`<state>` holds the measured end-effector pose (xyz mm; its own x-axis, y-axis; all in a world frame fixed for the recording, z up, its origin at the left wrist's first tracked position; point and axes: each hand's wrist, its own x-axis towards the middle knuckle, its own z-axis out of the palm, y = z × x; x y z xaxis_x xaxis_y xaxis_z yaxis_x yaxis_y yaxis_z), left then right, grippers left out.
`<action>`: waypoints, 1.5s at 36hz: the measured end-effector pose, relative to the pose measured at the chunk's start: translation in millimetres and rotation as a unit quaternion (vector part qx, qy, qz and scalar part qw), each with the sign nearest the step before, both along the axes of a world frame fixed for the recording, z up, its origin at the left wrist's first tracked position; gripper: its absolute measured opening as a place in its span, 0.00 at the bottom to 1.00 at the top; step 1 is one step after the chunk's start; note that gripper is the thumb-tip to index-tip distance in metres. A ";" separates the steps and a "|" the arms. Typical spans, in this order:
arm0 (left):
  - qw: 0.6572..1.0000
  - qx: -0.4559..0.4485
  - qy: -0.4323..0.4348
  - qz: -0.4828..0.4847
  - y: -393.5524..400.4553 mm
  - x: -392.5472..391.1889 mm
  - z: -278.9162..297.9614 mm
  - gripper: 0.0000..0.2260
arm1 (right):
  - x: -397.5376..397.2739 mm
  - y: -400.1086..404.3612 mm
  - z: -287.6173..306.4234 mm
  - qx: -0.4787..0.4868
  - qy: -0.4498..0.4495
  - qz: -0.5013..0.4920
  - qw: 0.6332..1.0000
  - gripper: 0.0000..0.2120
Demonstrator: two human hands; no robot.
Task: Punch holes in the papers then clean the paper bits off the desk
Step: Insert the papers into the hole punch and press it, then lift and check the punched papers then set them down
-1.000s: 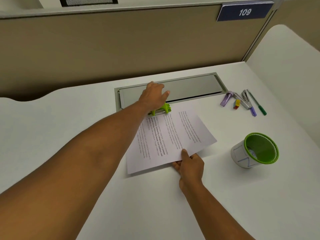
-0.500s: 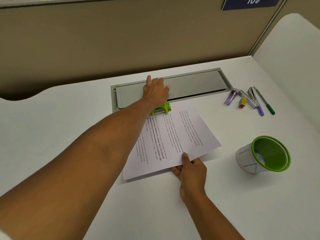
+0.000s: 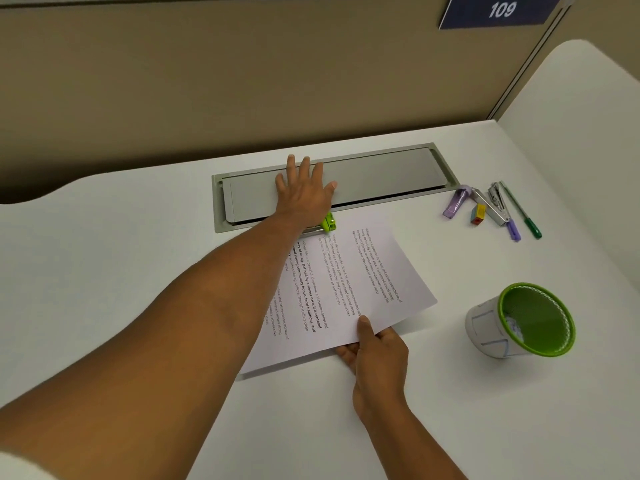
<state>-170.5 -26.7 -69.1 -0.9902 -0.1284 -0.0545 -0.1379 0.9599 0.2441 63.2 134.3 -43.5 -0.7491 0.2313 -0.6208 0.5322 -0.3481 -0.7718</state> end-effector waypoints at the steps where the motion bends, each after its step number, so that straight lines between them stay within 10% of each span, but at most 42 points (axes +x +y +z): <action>1: 1.000 0.003 -0.010 0.001 -0.4 -1.3 -1.2 0.28 | -0.1 0.2 0.3 -0.003 0.002 0.001 1.000 0.06; 54: 0.955 0.221 0.168 -0.102 -19.0 91.0 74.5 0.15 | 38.1 48.4 36.8 0.101 0.024 0.064 0.993 0.07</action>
